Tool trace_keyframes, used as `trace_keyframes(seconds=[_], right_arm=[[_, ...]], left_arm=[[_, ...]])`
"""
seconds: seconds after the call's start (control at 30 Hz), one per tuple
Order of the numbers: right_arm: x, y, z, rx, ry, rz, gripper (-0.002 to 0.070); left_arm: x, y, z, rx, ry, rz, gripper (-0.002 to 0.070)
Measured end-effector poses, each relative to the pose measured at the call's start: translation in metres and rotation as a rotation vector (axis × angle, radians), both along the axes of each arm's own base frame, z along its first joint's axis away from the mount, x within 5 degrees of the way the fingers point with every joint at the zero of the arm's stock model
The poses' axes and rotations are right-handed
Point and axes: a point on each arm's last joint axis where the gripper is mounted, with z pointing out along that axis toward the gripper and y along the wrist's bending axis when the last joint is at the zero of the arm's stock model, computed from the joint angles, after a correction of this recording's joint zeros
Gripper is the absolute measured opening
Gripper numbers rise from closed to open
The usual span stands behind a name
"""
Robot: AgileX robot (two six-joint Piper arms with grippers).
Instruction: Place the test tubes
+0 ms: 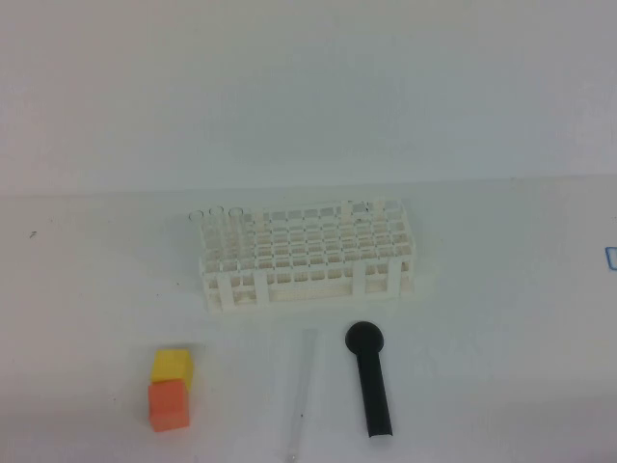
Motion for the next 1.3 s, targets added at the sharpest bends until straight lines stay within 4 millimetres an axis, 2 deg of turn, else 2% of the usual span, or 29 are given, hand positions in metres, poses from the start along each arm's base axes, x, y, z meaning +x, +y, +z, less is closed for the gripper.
trace_keyframes(seconds=[0.03,0.27,0.43,0.6,0.77,0.93,1.03,1.13,1.2,1.3], right_arm=[[0.0,0.0,0.0,0.0,0.0,0.0,-0.0001],[0.0,0.0,0.0,0.0,0.0,0.0,-0.0001],[0.0,0.0,0.0,0.0,0.0,0.0,-0.0001],[0.0,0.0,0.0,0.0,0.0,0.0,-0.0001],[0.0,0.0,0.0,0.0,0.0,0.0,-0.0001],[0.0,0.0,0.0,0.0,0.0,0.0,-0.0001],[0.0,0.0,0.0,0.0,0.0,0.0,-0.0001],[0.0,0.0,0.0,0.0,0.0,0.0,-0.0001],[0.0,0.0,0.0,0.0,0.0,0.0,-0.0001],[0.0,0.0,0.0,0.0,0.0,0.0,-0.0001]], left_arm=[[0.0,0.0,0.0,0.0,0.0,0.0,-0.0001],[-0.002,0.01,0.018,-0.318,-0.236,0.104,-0.0001],[-0.002,0.013,0.018,-0.563,-0.268,0.12,-0.0001],[-0.003,0.016,0.018,-0.721,-0.301,0.147,-0.0001],[-0.003,0.017,0.015,-0.981,-0.316,0.159,-0.0001],[-0.004,0.021,0.016,-0.988,-0.345,0.2,-0.0001],[-0.002,0.014,0.015,-0.956,-0.293,0.132,-0.0001],[0.0,-0.004,0.017,-0.682,-0.17,-0.04,-0.0001],[-0.004,-0.015,0.032,-0.527,-0.156,-0.158,-0.0001],[-0.005,-0.02,0.053,-0.442,-0.146,-0.218,-0.0001]])
